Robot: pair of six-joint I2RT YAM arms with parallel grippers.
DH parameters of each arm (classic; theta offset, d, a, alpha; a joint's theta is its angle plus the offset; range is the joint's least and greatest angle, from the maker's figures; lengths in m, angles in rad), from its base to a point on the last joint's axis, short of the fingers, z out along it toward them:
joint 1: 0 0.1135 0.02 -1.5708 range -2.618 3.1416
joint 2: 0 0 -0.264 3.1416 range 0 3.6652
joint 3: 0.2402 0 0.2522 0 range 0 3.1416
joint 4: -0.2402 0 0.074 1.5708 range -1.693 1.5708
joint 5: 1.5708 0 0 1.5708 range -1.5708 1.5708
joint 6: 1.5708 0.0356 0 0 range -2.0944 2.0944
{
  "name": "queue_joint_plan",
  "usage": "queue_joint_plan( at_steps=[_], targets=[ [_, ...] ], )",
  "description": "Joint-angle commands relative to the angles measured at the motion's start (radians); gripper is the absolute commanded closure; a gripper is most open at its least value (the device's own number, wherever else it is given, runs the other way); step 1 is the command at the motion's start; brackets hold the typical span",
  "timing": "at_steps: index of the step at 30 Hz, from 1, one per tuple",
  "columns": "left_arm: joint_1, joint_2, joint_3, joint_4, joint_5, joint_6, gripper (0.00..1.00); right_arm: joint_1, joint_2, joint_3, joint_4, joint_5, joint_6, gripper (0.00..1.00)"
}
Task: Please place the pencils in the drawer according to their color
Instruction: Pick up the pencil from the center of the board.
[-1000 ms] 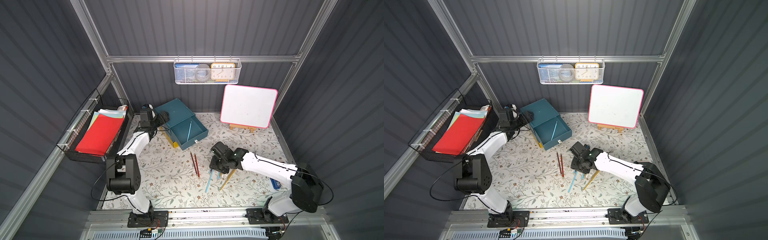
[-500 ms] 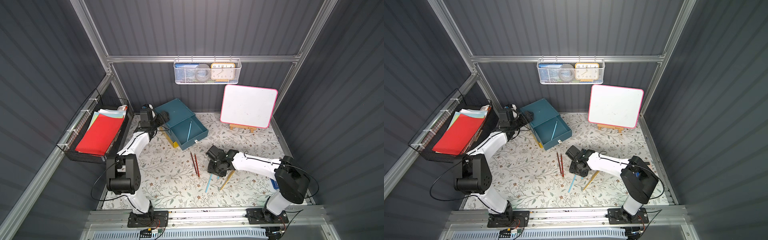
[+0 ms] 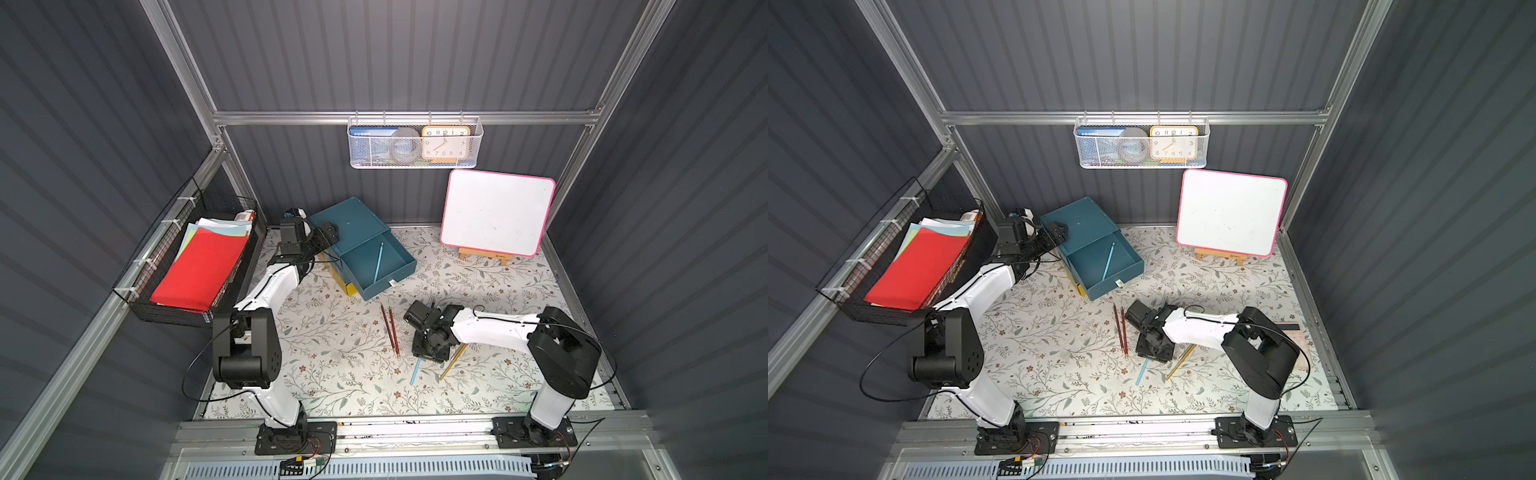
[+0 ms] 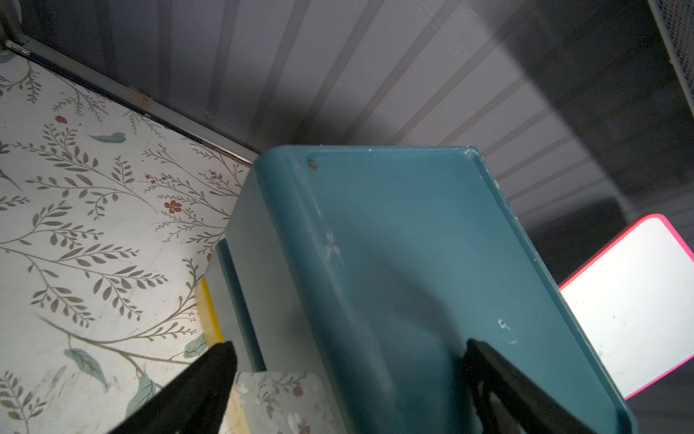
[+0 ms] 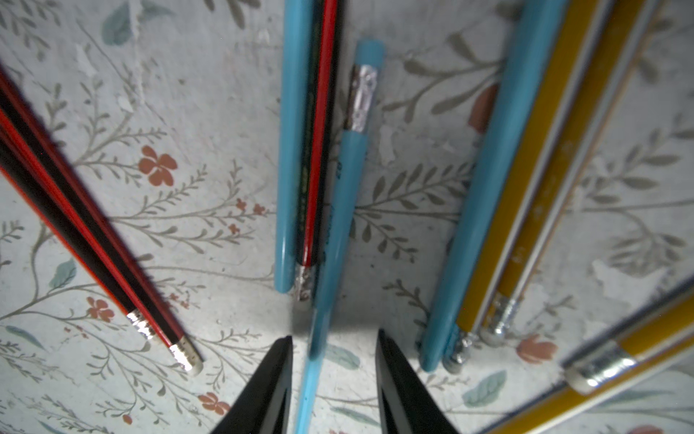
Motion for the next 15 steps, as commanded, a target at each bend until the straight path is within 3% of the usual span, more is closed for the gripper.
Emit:
queue_joint_plan(
  at_steps=[1,15],
  targets=[
    [-0.011,0.002,-0.022,-0.006,0.019,-0.002,0.0,0.006,0.023,0.018,-0.034,0.006,0.0,0.62],
    [-0.01,-0.002,-0.033,-0.002,0.018,-0.005,0.0,0.008,0.032,-0.012,-0.018,-0.004,0.025,0.82]
  ],
)
